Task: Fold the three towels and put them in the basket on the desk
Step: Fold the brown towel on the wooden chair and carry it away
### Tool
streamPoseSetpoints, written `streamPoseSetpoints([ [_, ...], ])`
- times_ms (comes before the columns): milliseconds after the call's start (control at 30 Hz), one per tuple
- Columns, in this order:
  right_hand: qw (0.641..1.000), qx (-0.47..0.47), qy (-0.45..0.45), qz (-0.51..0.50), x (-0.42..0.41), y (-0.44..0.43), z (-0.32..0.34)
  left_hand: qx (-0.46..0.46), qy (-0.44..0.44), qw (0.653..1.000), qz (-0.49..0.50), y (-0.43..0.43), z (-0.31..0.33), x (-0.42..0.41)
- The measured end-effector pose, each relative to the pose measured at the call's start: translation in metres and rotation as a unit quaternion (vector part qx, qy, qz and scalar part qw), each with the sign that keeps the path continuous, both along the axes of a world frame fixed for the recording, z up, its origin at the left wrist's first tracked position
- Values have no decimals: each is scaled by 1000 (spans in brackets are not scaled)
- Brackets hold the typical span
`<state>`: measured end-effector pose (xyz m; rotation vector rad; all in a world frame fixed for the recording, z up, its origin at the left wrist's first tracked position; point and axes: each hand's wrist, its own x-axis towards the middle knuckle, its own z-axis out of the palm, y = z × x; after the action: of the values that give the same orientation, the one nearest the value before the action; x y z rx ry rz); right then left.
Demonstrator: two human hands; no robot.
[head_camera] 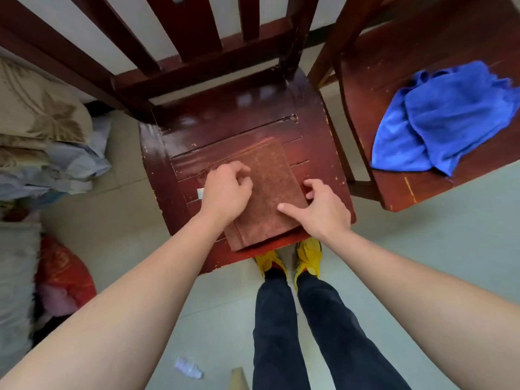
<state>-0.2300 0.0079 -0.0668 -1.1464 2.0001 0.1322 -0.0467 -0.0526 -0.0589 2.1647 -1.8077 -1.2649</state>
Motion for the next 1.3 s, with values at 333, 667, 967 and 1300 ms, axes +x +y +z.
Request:
streamPoseSetpoints([
  [333,990,-102,-17,98,-21,-44,18,307,308,836,335,-37,10,-9],
  [667,891,-222,138,372,-26,8,21,231,255,858,382,-39,11,-27],
  [967,887,-237,77,388,-20,42,15,177,197,874,407,7,-8,-3],
  [1300,923,-125,56,359,-5,31,15,-166,-76,969,-168,9,15,-22],
])
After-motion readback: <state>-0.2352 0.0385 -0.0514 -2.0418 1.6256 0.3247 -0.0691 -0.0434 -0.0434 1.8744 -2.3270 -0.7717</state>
